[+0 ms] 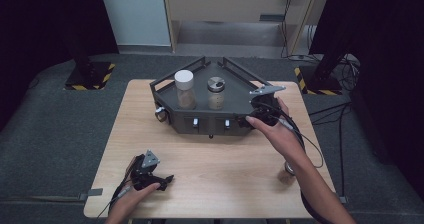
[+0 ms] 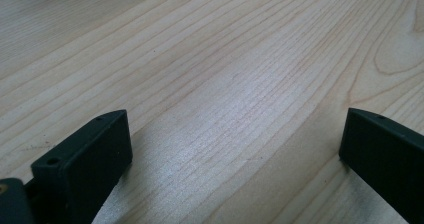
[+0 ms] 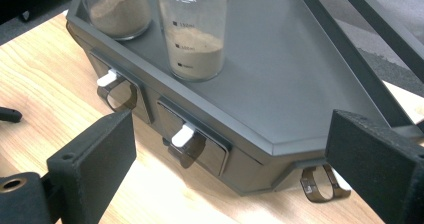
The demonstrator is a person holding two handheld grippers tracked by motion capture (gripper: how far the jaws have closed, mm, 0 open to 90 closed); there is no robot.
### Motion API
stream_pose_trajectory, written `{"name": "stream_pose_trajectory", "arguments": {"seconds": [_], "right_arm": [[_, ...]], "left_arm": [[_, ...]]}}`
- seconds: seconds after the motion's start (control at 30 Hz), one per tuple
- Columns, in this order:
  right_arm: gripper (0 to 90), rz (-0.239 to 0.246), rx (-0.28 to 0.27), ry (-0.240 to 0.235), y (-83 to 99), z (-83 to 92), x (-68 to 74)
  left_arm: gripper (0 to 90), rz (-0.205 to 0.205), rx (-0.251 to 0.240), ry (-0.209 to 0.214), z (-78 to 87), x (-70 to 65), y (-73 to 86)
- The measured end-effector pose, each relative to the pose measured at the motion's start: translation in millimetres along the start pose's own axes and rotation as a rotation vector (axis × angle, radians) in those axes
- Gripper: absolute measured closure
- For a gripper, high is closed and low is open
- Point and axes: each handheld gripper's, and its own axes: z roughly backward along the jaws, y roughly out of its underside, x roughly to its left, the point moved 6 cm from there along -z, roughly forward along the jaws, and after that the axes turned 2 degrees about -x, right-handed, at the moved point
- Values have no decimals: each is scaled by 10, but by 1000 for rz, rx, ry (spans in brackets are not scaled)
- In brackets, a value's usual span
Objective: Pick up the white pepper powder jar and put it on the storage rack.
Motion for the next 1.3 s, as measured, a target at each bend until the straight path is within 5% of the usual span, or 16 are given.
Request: {"name": "stream_pose_trajectory", "arguments": {"seconds": [1.3], "right_arm": [[58, -50, 15, 9, 410, 366, -235]], "left_arm": [[0, 0, 0, 0, 0, 0, 0]]}}
